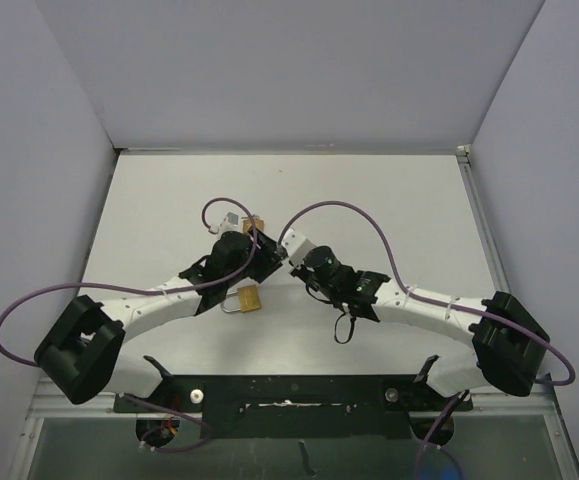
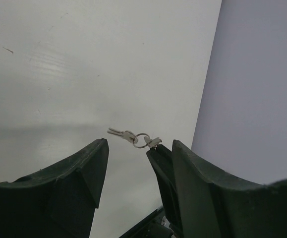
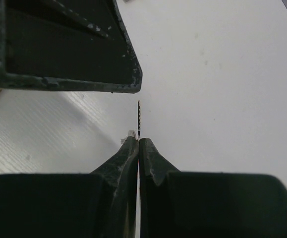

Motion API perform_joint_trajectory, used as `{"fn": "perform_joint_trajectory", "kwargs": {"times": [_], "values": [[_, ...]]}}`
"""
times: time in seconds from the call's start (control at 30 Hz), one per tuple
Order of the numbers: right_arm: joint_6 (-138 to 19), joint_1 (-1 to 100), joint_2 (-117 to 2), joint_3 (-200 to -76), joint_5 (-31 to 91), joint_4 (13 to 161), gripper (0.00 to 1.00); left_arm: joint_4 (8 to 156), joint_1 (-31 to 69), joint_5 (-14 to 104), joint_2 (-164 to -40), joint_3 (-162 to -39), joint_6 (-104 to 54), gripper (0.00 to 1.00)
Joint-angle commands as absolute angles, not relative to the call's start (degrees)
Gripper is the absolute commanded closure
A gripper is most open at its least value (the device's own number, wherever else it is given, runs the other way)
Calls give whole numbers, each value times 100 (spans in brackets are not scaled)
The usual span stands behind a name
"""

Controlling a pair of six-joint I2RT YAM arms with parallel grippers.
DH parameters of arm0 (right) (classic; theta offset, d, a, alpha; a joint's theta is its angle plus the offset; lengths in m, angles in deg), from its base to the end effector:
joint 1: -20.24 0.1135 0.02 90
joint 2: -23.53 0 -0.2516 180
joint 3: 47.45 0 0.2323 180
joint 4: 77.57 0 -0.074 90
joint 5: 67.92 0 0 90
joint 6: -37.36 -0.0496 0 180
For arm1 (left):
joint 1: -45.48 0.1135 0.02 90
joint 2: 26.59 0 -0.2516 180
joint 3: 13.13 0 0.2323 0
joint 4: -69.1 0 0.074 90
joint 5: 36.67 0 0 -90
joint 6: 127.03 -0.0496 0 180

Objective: Unlock with the key

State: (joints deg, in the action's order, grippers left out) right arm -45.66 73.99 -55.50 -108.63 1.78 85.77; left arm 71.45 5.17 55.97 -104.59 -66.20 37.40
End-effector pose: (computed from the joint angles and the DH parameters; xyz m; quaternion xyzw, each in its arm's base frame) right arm 0.1869 0.2258 0.2210 -0.3696 0.7931 0.0387 0.4825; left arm 0.2212 -0.1847 0.2051 -0.2619 0.8126 -0.4276 0.2971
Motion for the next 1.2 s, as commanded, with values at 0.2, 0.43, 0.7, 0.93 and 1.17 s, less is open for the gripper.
{"fn": "perform_joint_trajectory", "kwargs": {"times": [0.2,0.43,0.7,0.93,1.17], "values": [[-4302,7628,-5600,-11053,-215,8949,100,7114,399,5934,-10831,-7147,4298,54],[-4280,7673,-5626,-11049,-262,9000,100,6896,400,5839,-10929,-7130,4395,64],[-4277,7684,-5713,-11075,-236,9019,100,6742,391,5791,-10926,-7138,4444,64],[-4272,7694,-5738,-11076,-236,9063,100,6592,348,5697,-10997,-7159,4461,64],[-4261,7690,-5767,-11084,-236,9097,100,6423,312,5608,-11105,-7155,4506,66]]}}
